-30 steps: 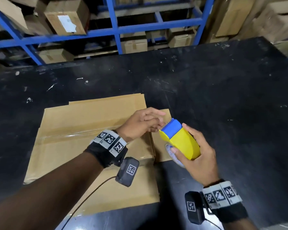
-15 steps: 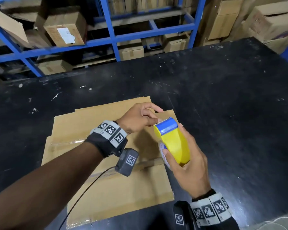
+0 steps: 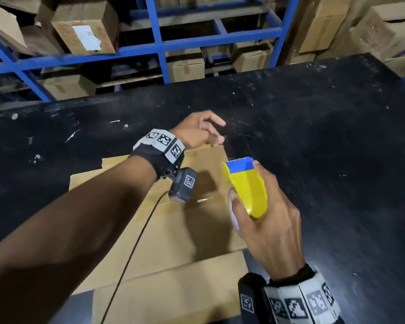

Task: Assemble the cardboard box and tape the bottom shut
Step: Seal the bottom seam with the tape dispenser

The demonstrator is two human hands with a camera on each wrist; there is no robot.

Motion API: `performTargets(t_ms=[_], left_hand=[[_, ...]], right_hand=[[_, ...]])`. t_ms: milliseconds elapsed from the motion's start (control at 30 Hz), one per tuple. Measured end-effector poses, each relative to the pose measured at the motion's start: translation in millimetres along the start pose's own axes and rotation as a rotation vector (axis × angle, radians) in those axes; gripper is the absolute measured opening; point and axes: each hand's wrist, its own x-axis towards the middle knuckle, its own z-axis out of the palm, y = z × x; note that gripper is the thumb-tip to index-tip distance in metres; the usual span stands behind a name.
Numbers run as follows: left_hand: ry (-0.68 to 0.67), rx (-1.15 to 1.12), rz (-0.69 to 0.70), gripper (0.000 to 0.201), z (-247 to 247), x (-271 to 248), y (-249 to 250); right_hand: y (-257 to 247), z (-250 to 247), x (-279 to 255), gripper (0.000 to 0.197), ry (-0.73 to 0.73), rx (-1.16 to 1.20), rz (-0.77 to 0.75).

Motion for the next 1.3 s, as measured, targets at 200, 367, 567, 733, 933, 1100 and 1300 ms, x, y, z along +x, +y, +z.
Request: performTargets(t_ms=[200,367,567,733,933,1100,1300], left_hand=[[0.036,0.09,0.012,0.029,-12,59,-34],[0.112,0.142,-0.027,0.031,1,79,-66],[0.099,0.194,-0.046,0.034,8,95,-91],[0.069,0.248,-0.072,0.031,10,102,-98],[0.058,0.369,-0.184,0.038,12,104,-102],[0.048,0.322,-0.084,0.019,13,88,-91],[0.064,0.418,-0.007,0.03,9,40,-78]], right_hand=[[-2,19,15,0.059,-0.012,-0.024,0.067],[4,42,38,0.06,-0.051,-0.055,0.096],[10,52,49,0.059,-0.12,-0.109,0.15],[13,56,54,0.059,-0.152,-0.132,0.173],[16,58,54,0.059,-0.187,-0.156,0.194],[21,59,51,0.061,-0.22,-0.163,0.212],[22,59,49,0.062,-0.199,-0.134,0.202]])
